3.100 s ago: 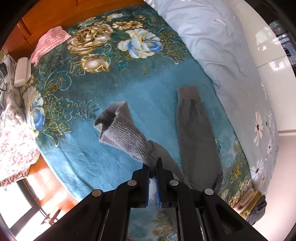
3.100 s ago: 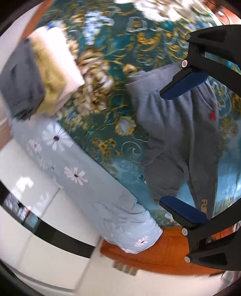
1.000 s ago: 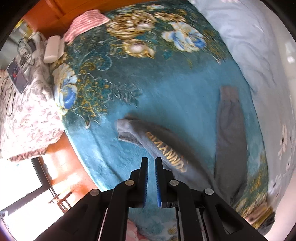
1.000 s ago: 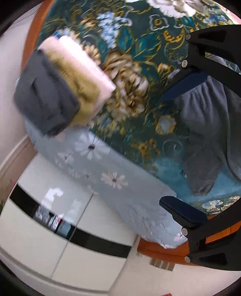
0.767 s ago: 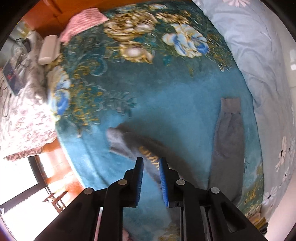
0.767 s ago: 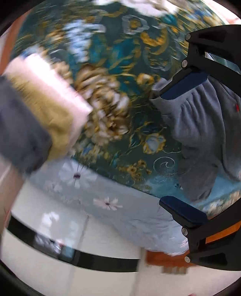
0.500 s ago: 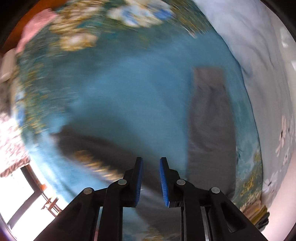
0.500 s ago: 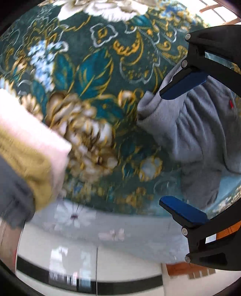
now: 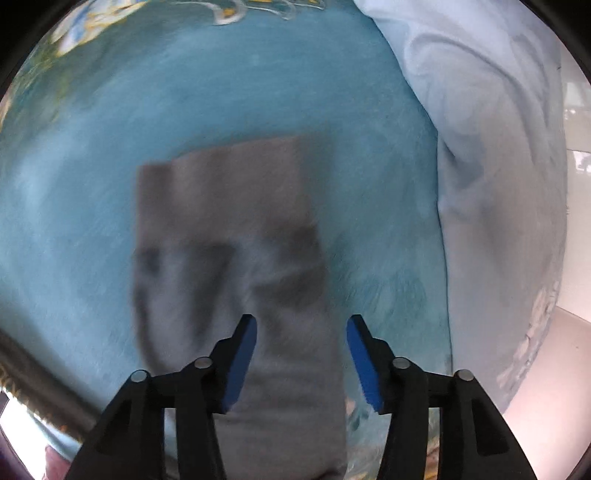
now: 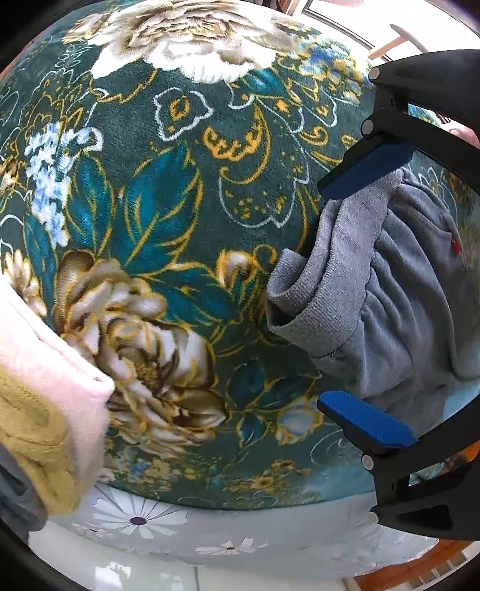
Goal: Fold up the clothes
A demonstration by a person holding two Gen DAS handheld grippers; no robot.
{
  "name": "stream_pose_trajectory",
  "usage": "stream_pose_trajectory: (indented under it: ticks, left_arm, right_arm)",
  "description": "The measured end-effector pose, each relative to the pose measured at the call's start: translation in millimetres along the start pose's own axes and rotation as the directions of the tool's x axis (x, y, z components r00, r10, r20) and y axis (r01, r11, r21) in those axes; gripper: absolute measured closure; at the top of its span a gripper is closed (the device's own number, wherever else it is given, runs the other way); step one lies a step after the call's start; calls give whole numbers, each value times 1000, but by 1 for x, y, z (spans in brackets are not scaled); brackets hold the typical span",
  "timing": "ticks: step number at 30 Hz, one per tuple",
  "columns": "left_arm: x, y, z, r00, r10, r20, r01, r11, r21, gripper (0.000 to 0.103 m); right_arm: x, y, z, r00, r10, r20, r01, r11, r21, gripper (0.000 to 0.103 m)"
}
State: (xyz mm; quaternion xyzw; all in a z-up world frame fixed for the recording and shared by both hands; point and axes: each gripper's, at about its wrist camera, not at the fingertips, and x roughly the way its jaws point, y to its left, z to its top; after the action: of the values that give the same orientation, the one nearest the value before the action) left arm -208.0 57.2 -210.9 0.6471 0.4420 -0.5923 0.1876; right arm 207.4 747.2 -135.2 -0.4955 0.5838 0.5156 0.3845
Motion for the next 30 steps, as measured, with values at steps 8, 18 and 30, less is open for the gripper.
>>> stream_pose_trajectory:
  ticks: [8, 18, 30]
  left_arm:
    - [33, -32, 18, 990, 144, 2, -144, 989, 27, 24]
    - [29, -52, 9, 916, 401, 22, -400, 904, 151, 94]
    - [-88, -25, -26, 997, 73, 17, -75, 952, 297, 95]
  right_arm:
    - [9, 2, -6, 999, -48, -26, 47, 999, -24, 0]
    - [17, 2, 3, 998, -49, -31, 48, 999, -12, 0]
    - [42, 19, 26, 989, -87, -116, 81, 995, -56, 35]
